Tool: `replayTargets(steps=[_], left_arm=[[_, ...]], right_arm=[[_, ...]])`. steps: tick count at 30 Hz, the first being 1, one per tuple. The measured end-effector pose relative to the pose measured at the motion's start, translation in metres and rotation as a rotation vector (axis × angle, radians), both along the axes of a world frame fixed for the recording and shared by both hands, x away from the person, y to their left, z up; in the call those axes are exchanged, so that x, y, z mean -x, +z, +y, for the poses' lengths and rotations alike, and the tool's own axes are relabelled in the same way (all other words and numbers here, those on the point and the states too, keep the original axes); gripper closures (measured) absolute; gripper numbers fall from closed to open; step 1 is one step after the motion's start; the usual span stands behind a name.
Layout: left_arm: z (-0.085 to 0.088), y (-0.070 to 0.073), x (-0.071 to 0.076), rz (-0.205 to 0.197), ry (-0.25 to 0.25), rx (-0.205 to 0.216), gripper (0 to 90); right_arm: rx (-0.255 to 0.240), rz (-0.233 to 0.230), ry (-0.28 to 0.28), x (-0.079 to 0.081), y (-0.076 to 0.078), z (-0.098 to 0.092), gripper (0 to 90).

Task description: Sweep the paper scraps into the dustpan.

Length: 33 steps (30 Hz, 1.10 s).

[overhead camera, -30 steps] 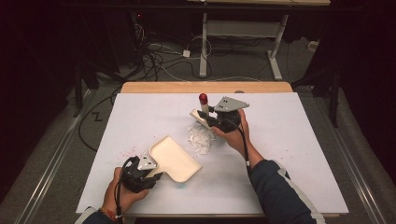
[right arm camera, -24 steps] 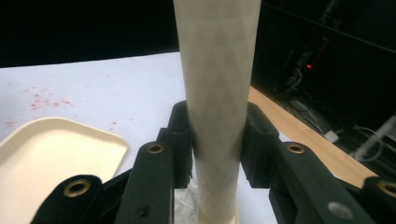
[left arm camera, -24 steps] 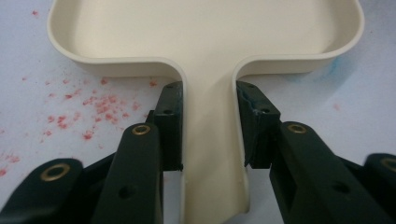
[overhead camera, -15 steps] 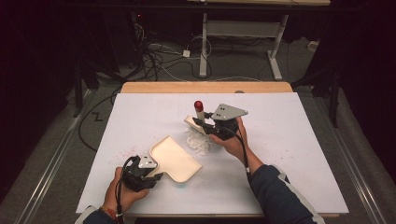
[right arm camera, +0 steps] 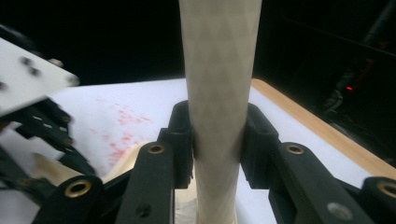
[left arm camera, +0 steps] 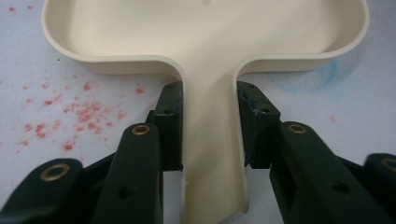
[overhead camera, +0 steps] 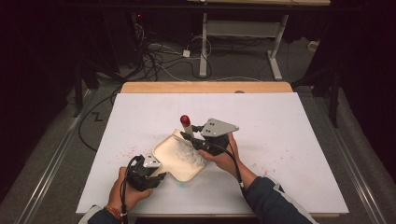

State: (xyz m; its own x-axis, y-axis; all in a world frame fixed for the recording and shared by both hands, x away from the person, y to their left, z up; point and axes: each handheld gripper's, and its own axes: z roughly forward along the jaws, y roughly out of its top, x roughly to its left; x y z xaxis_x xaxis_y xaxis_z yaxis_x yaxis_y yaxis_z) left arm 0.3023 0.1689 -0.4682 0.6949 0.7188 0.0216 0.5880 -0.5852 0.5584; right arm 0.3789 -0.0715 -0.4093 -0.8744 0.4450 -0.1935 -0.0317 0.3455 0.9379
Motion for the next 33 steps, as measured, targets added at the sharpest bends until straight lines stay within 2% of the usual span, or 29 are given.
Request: replayTargets(steps=[3, 6, 9, 11, 14, 19, 21, 22, 24, 29, 33], left_arm=[[-0.003, 0.0, -0.002, 0.007, 0.001, -0.002, 63.4], [-0.005, -0.001, -0.004, 0.012, 0.007, 0.009, 63.4], [-0.007, 0.0, -0.005, 0.007, 0.003, 0.004, 63.4], [-0.007, 0.0, -0.005, 0.008, 0.004, 0.006, 63.4], [-0.005, -0.001, -0.004, 0.013, 0.001, 0.008, 63.4], [-0.003, -0.001, -0.003, 0.011, -0.003, 0.003, 63.4], [-0.001, -0.001, -0.002, 0.011, -0.006, 0.0, 63.5], [0.0, -0.001, -0.002, 0.013, -0.007, 0.0, 63.4], [0.002, -0.002, -0.001, 0.017, -0.007, 0.002, 63.4], [0.005, -0.002, 0.0, 0.023, 0.001, 0.003, 63.4], [0.007, -0.001, -0.001, 0.024, 0.005, -0.002, 63.5]], right_arm=[[0.009, 0.001, 0.016, 0.007, 0.001, 0.007, 70.0], [-0.03, 0.022, 0.046, 0.012, 0.007, 0.012, 70.4], [-0.04, 0.033, 0.06, 0.013, 0.01, 0.015, 70.4], [-0.017, 0.01, 0.046, 0.014, 0.013, 0.018, 70.5], [-0.03, 0.006, 0.049, 0.014, 0.017, 0.016, 70.4], [-0.057, -0.018, 0.007, 0.012, 0.036, 0.0, 70.4], [-0.064, -0.017, -0.001, 0.011, 0.038, -0.004, 70.4], [-0.065, -0.009, -0.02, 0.011, 0.042, -0.013, 70.4], [-0.064, -0.003, -0.027, 0.01, 0.043, -0.017, 70.4], [-0.053, 0.0, -0.085, 0.005, 0.044, -0.038, 70.4], [-0.015, -0.016, -0.139, -0.007, 0.04, -0.04, 70.4]])
